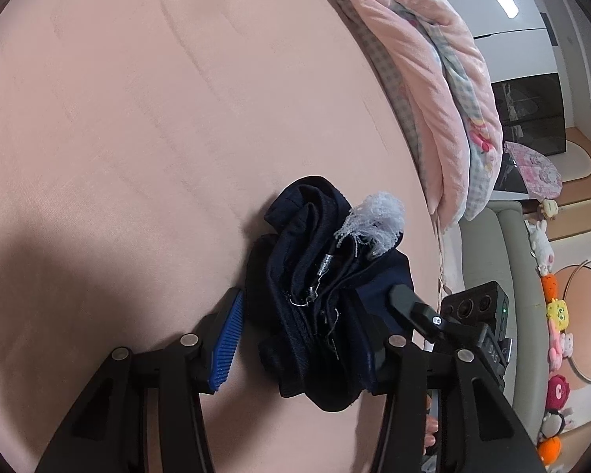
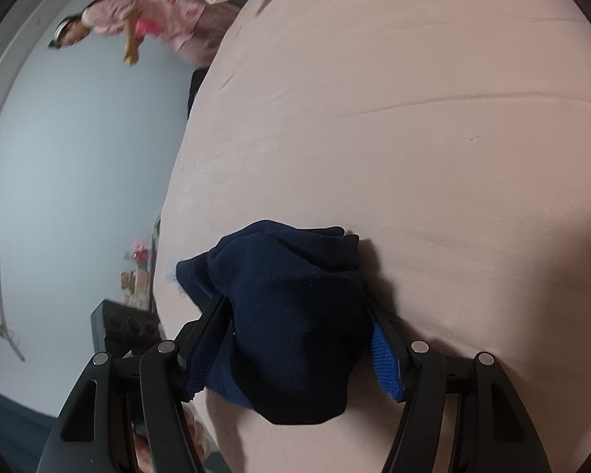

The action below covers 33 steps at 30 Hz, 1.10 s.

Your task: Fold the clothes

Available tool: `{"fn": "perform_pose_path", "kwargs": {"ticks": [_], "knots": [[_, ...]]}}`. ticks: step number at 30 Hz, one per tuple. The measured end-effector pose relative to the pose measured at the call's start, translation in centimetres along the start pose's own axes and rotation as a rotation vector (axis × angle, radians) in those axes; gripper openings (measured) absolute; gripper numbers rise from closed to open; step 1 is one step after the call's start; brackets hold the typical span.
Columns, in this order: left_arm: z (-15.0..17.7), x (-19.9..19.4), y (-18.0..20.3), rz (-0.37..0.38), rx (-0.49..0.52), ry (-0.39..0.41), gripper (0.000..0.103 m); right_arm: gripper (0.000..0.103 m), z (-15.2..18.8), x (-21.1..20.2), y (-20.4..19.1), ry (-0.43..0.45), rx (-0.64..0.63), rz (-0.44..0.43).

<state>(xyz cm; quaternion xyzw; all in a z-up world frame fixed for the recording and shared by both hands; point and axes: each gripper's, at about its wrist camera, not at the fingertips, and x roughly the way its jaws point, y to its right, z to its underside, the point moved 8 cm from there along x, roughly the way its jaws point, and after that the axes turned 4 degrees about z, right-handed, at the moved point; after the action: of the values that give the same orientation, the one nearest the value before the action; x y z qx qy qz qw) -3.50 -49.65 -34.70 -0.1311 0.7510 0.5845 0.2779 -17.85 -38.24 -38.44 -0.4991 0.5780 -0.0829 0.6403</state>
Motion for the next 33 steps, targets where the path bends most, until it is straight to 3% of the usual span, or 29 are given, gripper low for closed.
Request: {"fn": "perform_pose_path", "kwargs": {"ticks": [3, 6, 19, 28, 33], "knots": [[0.1, 0.2, 0.6, 0.008, -0.001, 0.014, 0.039, 0.036, 0.4, 0.6, 0.1, 0.012, 0.020, 0.008], [0.3, 0.6, 1.3, 0.010, 0.008, 0.027, 0.036, 0.029, 0.7, 0.8, -0.6, 0.027, 0.025, 0.014], [0.0, -2.5, 4.1, 0.048, 0.022, 0.076, 0.030, 0.026, 1.3, -1.5, -6.6, 0.066, -0.129, 0.080], [-0.8, -7.6, 4.5, 0.034, 0.052, 0.109, 0.030, 0.027, 2.5, -0.9, -12.8, 0.071, -0.190, 0.052], [-1.5, -10.3, 3.3, 0.015, 0.050, 0.130, 0.030, 0.027, 4.2, 0.8, -15.0, 0.028, -0.210, 0.023]]}}
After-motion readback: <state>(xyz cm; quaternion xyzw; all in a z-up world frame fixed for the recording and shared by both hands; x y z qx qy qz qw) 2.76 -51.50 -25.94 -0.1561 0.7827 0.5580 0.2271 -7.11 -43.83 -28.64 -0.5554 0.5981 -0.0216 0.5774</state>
